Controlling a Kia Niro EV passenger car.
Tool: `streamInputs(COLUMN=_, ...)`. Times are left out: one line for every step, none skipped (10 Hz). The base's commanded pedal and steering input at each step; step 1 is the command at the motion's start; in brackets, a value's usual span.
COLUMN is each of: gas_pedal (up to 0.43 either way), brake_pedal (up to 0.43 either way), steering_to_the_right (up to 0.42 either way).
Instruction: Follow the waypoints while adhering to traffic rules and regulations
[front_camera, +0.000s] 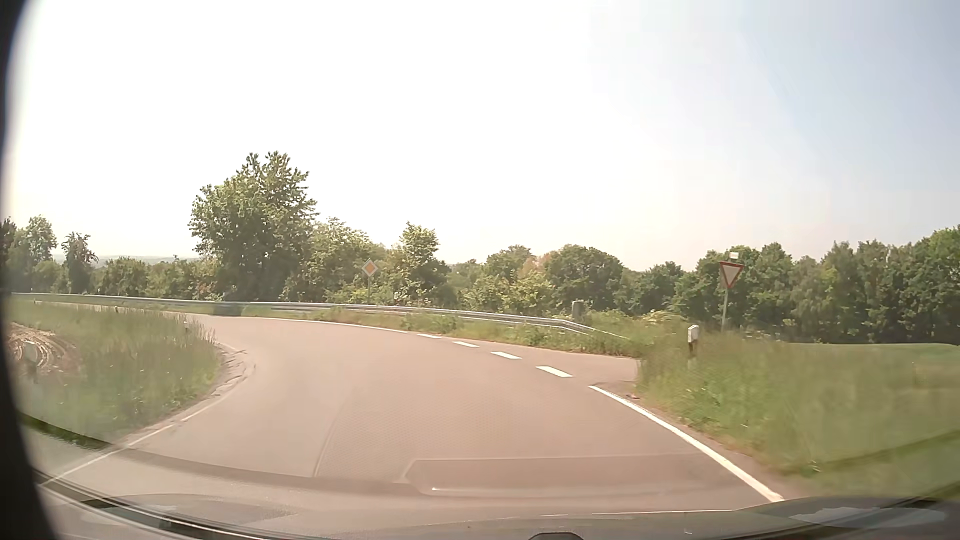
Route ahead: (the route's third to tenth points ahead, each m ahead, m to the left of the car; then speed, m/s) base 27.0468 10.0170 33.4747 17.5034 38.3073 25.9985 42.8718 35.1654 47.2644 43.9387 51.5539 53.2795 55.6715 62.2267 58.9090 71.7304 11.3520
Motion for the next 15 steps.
streamInputs(gas_pedal=0.020, brake_pedal=0.000, steering_to_the_right=-0.115)
streamInputs(gas_pedal=0.039, brake_pedal=0.000, steering_to_the_right=-0.116)
streamInputs(gas_pedal=0.067, brake_pedal=0.000, steering_to_the_right=-0.119)
streamInputs(gas_pedal=0.079, brake_pedal=0.000, steering_to_the_right=-0.121)
streamInputs(gas_pedal=0.087, brake_pedal=0.000, steering_to_the_right=-0.124)
streamInputs(gas_pedal=0.098, brake_pedal=0.000, steering_to_the_right=-0.130)
streamInputs(gas_pedal=0.098, brake_pedal=0.000, steering_to_the_right=-0.134)
streamInputs(gas_pedal=0.098, brake_pedal=0.000, steering_to_the_right=-0.137)
streamInputs(gas_pedal=0.110, brake_pedal=0.000, steering_to_the_right=-0.138)
streamInputs(gas_pedal=0.110, brake_pedal=0.000, steering_to_the_right=-0.137)
streamInputs(gas_pedal=0.110, brake_pedal=0.000, steering_to_the_right=-0.138)
streamInputs(gas_pedal=0.118, brake_pedal=0.000, steering_to_the_right=-0.139)
streamInputs(gas_pedal=0.118, brake_pedal=0.000, steering_to_the_right=-0.140)
streamInputs(gas_pedal=0.130, brake_pedal=0.000, steering_to_the_right=-0.140)
streamInputs(gas_pedal=0.138, brake_pedal=0.000, steering_to_the_right=-0.140)
